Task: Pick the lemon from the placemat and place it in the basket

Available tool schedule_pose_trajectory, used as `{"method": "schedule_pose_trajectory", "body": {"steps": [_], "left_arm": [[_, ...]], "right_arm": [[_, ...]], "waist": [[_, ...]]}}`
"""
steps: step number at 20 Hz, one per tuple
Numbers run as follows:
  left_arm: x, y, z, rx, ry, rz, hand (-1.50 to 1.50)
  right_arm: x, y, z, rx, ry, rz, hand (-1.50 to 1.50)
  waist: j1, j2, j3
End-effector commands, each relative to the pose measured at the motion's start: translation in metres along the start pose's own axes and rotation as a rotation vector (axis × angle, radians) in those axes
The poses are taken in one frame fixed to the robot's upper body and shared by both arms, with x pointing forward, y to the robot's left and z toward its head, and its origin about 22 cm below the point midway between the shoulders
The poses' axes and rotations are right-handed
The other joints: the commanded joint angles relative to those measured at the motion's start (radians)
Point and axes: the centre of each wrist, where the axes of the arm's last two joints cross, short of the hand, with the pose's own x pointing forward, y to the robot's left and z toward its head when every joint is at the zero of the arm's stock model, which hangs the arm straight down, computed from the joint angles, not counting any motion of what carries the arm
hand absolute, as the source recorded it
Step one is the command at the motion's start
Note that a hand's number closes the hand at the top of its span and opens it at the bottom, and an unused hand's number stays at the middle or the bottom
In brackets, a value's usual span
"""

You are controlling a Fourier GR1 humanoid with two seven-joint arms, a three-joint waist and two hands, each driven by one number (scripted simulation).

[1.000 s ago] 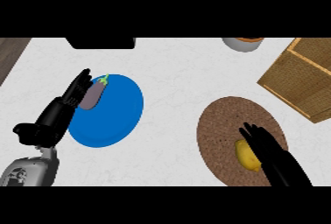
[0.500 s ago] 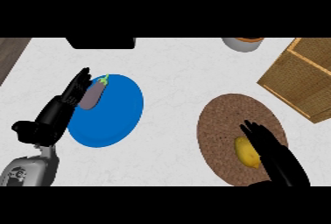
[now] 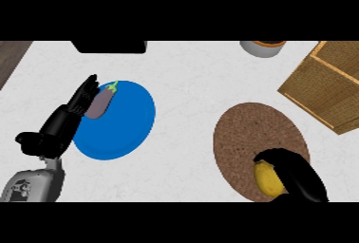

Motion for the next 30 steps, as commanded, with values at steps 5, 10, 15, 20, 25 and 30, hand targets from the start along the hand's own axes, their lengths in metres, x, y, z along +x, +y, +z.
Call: {"method": "schedule_pose_trajectory", "body": {"steps": [5,10,15,20,25,30], "left_arm": [[0.005,0.006,0.017,0.008,0.002,-0.014,0.0],[0.002,-0.01,0.003,-0.016,-0.004,0.021,0.0],[0.005,-0.008,0.001,-0.034,-0.007,0.01,0.0],[0.019,-0.008,-0.022,-0.029,-0.021,-0.006,0.0],[0.012,-0.007,-0.006,-0.051,0.005,-0.001,0.0],[0.006,-0.005,-0.006,-0.02,-0.009,0.002,0.0]], "right_arm": [[-0.006,0.012,0.003,0.023,-0.037,0.11,1.5],[0.045,0.021,-0.042,0.011,0.234,-0.012,1.5],[0.05,-0.012,-0.06,-0.048,0.535,-0.128,1.5],[0.083,-0.039,-0.114,-0.142,0.61,-0.158,1.5],[0.107,-0.084,-0.135,-0.309,0.54,-0.424,1.5],[0.144,-0.115,-0.124,-0.649,0.396,-0.567,1.5]], "waist": [[0.003,0.006,0.013],[0.011,0.012,0.012],[0.039,0.019,0.012],[0.034,0.018,0.014],[0.042,0.011,0.015],[0.026,0.006,0.013]]}}
